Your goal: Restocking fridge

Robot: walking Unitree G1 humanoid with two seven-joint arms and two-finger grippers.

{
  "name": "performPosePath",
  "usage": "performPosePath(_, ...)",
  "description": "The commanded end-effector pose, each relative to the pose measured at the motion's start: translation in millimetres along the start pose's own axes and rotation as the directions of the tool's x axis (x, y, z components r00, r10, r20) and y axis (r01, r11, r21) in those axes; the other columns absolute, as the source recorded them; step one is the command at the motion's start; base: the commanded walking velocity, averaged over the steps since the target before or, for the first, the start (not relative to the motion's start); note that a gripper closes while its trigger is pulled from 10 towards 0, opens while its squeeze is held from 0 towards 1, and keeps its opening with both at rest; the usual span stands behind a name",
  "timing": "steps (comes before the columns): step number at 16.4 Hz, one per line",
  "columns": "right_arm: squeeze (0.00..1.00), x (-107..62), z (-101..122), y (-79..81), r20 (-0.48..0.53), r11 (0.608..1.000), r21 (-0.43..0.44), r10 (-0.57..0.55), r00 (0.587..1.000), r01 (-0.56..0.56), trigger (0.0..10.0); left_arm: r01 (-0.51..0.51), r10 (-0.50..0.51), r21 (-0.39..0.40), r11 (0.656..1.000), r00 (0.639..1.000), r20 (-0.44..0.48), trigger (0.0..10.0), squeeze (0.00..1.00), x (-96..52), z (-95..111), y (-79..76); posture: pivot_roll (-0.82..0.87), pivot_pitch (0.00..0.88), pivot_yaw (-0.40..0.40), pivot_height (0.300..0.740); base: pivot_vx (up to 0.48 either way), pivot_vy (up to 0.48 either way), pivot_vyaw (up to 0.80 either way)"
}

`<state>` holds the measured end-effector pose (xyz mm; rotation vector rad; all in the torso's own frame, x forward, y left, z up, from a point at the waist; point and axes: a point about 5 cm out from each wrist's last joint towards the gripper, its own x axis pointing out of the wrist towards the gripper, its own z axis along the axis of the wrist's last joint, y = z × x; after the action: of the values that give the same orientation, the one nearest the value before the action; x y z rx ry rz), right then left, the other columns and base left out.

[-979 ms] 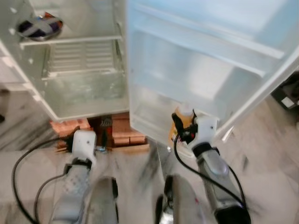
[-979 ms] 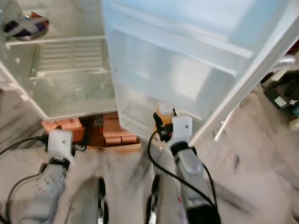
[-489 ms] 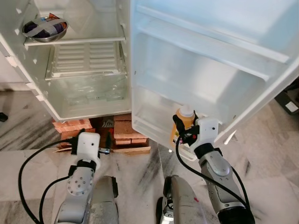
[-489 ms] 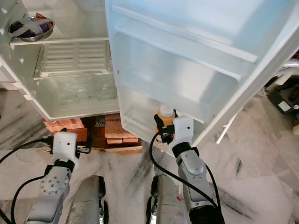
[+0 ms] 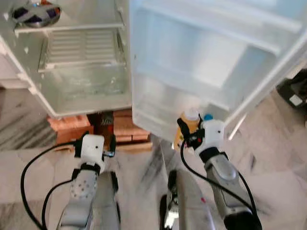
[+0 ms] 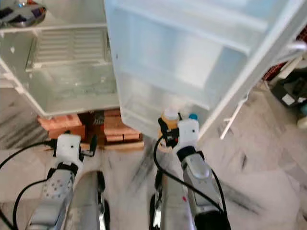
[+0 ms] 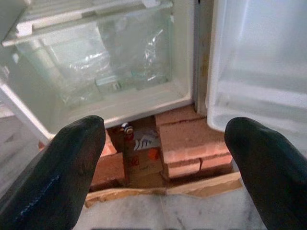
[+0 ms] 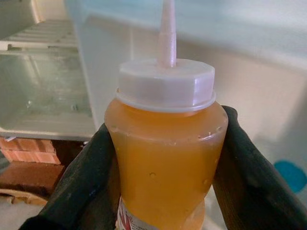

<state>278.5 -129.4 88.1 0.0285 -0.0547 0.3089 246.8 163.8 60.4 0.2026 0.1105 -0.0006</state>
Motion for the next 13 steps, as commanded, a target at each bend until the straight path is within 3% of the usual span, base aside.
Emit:
performPosePath(1,0.0,2.2,1,2.3,0.0,1.0,-0.013,0.024,1.0,-0.024,10.0,-0.002,0.002,0.009,1.0,1.0,-0.02,10.0,0.0,-2.1,-4,-1.6,0.1,0.165,-0.057,0.553,0.0,0.0,0.0)
performPosePath(5,0.0,22.1,-1,27.4,0.011,0.991,-0.044,0.124,0.992,-0.123,10.0,-0.011,0.011,0.004,1.0,1.0,-0.006,10.0,0.0,1.7,7,-0.7,0.11,0.191,-0.05,0.553,0.0,0.0,0.0)
performPosePath(8,0.0,47.7,6,48.6,0.033,0.957,-0.183,0.235,0.971,-0.225,10.0,-0.023,0.023,-0.002,1.0,1.0,0.015,10.0,0.0,1.6,15,0.8,0.13,0.213,-0.054,0.553,0.0,0.0,0.0)
performPosePath(12,0.0,69.6,19,44.3,0.065,0.905,-0.371,0.25,0.966,-0.209,10.0,-0.027,0.027,0.009,1.0,1.0,-0.002,10.0,0.0,-11.2,15,3.3,0.16,0.254,-0.061,0.553,0.0,0.0,0.0)
performPosePath(13,0.0,76.9,24,37.5,0.085,0.873,-0.458,0.229,0.97,-0.167,10.0,-0.028,0.028,0.011,1.0,1.0,-0.005,10.0,0.0,-15.4,16,4.0,0.17,0.266,-0.062,0.553,0.0,0.0,0.0)
